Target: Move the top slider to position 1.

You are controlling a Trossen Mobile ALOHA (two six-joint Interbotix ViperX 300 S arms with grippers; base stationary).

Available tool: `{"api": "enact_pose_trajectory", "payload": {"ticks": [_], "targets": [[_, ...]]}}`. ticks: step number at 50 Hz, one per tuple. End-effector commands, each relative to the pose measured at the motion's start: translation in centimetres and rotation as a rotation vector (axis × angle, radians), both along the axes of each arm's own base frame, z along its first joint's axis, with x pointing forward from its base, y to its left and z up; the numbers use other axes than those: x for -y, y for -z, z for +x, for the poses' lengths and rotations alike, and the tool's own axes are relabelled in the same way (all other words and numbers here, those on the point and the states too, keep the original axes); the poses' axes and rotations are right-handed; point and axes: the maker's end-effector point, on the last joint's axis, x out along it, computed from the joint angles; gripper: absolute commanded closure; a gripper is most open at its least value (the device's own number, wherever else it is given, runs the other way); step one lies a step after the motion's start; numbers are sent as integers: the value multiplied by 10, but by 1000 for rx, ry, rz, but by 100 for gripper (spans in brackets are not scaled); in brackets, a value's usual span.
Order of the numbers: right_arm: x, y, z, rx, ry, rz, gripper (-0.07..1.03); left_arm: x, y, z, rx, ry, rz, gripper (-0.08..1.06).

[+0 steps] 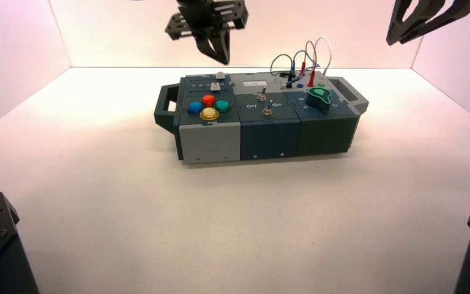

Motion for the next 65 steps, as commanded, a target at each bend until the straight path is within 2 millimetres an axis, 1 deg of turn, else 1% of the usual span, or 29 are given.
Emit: {"api": "enact_pose_trajectory", "payload": {"ticks": [1, 9, 21, 31, 65], "targets": [[-3, -13, 6, 37, 1, 16, 69, 13, -14, 11, 26, 19, -19, 101], [-3, -13, 6, 34, 0, 13, 69, 17, -5, 15, 7, 9, -21, 101], [-3, -15, 7, 39, 2, 15, 69, 18, -1, 23, -3, -7, -27, 101], [-2, -17, 9, 46, 2, 10, 68, 8, 9, 25, -34, -37, -19, 101], [-2, -13, 13, 32, -4, -2, 68, -23, 16, 21, -74, -92, -5, 101]]}}
